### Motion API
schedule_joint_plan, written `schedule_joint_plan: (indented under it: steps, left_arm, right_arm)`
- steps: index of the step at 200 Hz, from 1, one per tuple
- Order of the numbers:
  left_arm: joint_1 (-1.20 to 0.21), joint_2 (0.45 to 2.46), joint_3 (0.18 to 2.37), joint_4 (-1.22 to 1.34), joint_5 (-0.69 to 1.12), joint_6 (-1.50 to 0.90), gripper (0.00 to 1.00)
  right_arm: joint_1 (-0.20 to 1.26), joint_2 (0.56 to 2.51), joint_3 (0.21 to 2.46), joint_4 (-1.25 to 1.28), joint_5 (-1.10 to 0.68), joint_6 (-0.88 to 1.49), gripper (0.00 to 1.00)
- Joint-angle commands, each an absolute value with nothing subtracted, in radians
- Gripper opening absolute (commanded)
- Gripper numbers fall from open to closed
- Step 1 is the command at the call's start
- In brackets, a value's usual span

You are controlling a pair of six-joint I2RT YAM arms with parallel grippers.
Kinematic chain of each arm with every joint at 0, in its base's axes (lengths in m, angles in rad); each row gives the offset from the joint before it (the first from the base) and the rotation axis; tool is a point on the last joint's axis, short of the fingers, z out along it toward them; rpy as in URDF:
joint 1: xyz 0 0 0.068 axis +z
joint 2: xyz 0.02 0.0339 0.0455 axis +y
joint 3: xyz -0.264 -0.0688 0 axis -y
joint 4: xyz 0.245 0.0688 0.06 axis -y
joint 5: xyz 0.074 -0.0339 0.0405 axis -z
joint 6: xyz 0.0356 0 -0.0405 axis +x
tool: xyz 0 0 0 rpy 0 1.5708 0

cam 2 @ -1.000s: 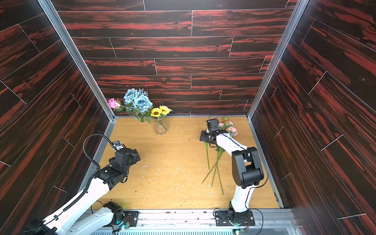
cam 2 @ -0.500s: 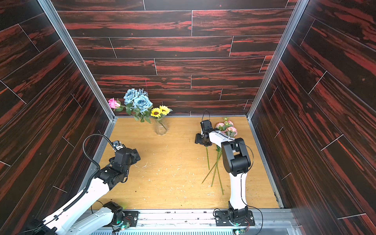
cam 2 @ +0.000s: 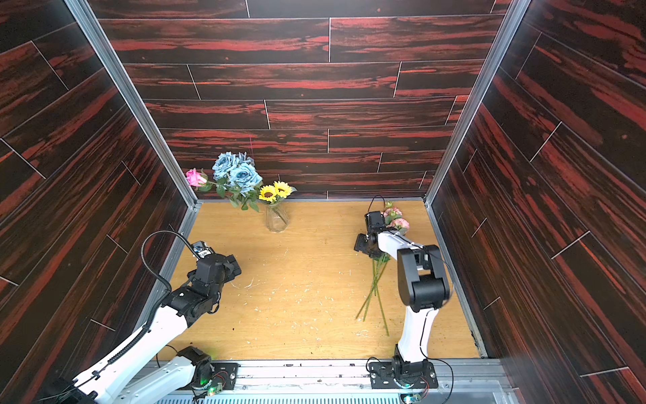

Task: Pick out pink flowers from the vase
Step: Move the flower to the center of the board, then reset both arms

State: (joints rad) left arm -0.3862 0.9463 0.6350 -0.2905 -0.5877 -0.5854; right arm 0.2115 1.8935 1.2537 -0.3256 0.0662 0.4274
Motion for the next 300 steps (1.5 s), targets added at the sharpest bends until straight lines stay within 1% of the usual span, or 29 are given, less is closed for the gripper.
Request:
schedule_joint_plan:
  steps: [1,25,40,73,87,112,123,152,162,174,196,209,231,246,256,270,288,300]
  left_arm:
    - [-0.382,0.978,0.683,-0.293,-0.612,-0.604,1.00]
    - [-0.380,1.014,0.729,-0.310,-0.661,-0.614,1.00]
    - [-0.375,1.034,0.750,-0.317,-0.708,-0.618,1.00]
    - [-0.352,1.068,0.776,-0.348,-0.874,-0.648,1.00]
    - [-0.344,1.082,0.762,-0.336,-0.957,-0.663,1.00]
    - [-0.321,1.111,0.715,-0.223,-1.009,-0.554,1.00]
    - [-0.296,1.121,0.687,-0.153,-1.016,-0.511,1.00]
    - [-0.245,1.126,0.607,0.084,-0.902,-0.347,1.00]
    - [-0.219,1.133,0.586,0.161,-0.829,-0.281,1.00]
    - [-0.176,1.156,0.563,0.243,-0.718,-0.197,1.00]
    - [-0.067,1.235,0.584,0.254,-0.555,-0.168,1.00]
    - [-0.026,1.284,0.581,0.287,-0.478,-0.149,1.00]
    - [-0.006,1.331,0.518,0.471,-0.407,-0.097,1.00]
    - [0.010,1.360,0.477,0.588,-0.313,-0.108,1.00]
    - [0.012,1.386,0.452,0.660,-0.278,-0.107,1.00]
    - [0.014,1.423,0.422,0.741,-0.261,-0.102,1.00]
    - [0.015,1.477,0.340,0.932,-0.260,-0.108,1.00]
    - [0.015,1.510,0.345,0.935,-0.256,-0.100,1.00]
  right_arm:
    - [0.238,1.775,1.228,-0.220,-0.040,0.388,0.65]
    - [0.240,1.709,1.215,-0.187,-0.171,0.371,0.69]
    - [0.239,1.673,1.204,-0.179,-0.183,0.374,0.73]
    - [0.237,1.582,1.122,-0.132,-0.014,0.367,0.83]
    - [0.234,1.559,1.092,-0.128,0.045,0.357,0.90]
    - [0.236,1.550,1.064,-0.144,0.131,0.313,0.91]
    - [0.234,1.514,1.019,-0.112,0.190,0.310,0.91]
    - [0.232,1.385,0.799,0.138,0.211,0.234,0.91]
    - [0.233,1.375,0.782,0.124,0.232,0.203,0.91]
    - [0.232,1.370,0.775,0.095,0.310,0.197,0.91]
    - [0.228,1.320,0.672,0.196,0.389,0.190,0.91]
    - [0.228,1.293,0.612,0.257,0.422,0.182,0.91]
    - [0.227,1.240,0.514,0.383,0.491,0.167,0.91]
    - [0.228,1.218,0.467,0.475,0.511,0.143,0.91]
    - [0.228,1.219,0.450,0.532,0.542,0.128,0.91]
    - [0.224,1.204,0.375,0.704,0.572,0.087,0.91]
    - [0.208,1.223,0.289,0.900,0.527,0.031,0.92]
    - [0.204,1.259,0.281,0.949,0.504,0.008,0.92]
